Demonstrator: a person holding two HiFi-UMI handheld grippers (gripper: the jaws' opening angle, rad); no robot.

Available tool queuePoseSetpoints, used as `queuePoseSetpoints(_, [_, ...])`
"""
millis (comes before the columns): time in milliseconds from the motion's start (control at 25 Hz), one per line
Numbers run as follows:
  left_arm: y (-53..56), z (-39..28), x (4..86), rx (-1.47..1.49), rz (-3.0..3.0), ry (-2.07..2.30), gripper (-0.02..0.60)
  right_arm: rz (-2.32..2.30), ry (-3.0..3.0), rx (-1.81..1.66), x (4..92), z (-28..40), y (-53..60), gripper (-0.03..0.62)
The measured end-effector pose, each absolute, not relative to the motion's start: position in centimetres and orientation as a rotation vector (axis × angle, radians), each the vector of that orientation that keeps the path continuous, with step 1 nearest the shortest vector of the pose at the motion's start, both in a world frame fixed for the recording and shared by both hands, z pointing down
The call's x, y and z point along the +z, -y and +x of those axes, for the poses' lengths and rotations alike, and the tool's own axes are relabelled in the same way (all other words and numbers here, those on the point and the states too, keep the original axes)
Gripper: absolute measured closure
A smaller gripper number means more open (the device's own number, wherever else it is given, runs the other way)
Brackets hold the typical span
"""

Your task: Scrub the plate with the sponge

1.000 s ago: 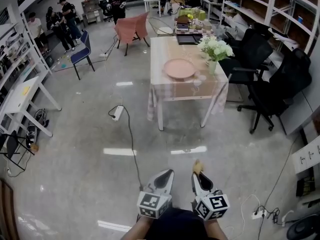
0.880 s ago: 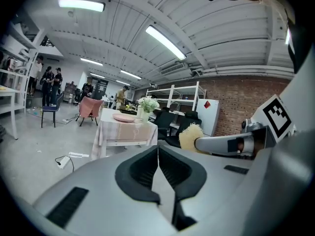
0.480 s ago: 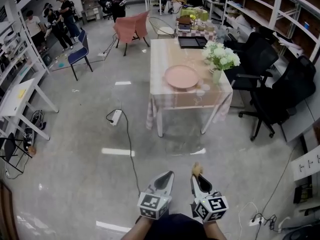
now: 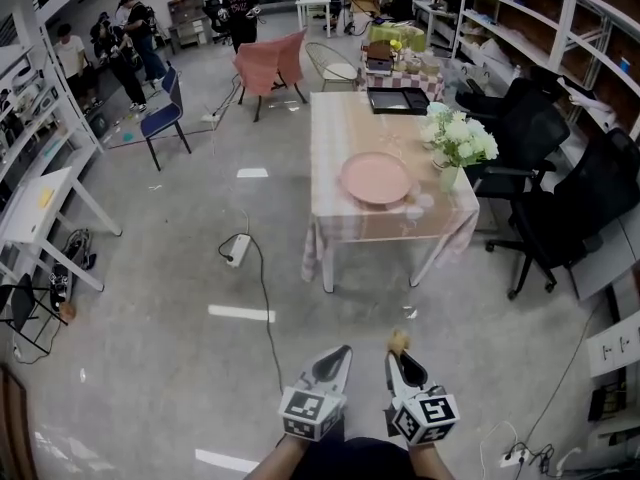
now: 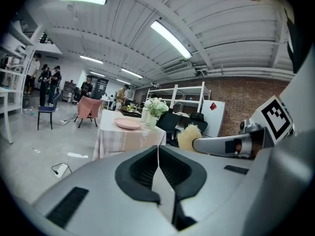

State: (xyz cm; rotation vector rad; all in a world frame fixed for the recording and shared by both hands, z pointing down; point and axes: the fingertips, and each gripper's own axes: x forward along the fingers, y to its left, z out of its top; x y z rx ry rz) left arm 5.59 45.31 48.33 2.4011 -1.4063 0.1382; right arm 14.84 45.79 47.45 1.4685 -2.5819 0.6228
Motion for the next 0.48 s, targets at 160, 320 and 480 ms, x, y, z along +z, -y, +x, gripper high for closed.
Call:
queuePoseSetpoints(160, [-42.7, 4.4, 47.7, 0.131, 2.408, 1.408, 0.569, 1.477, 2.580, 0.625, 47.0, 13.7, -43.2, 0.536])
queuePoseSetpoints(320, [-40.4, 3.0, 47.1, 0.128, 2.414, 1.404, 0.569, 1.486, 2.579, 0.623, 46.4, 12.3, -40.7, 0.536])
queuePoseSetpoints(480, [-37.5, 1.6, 47.2, 0.124, 2.429, 1.401, 0.569, 1.513, 2.578, 0.611, 46.2, 11.4, -37.9, 0.536])
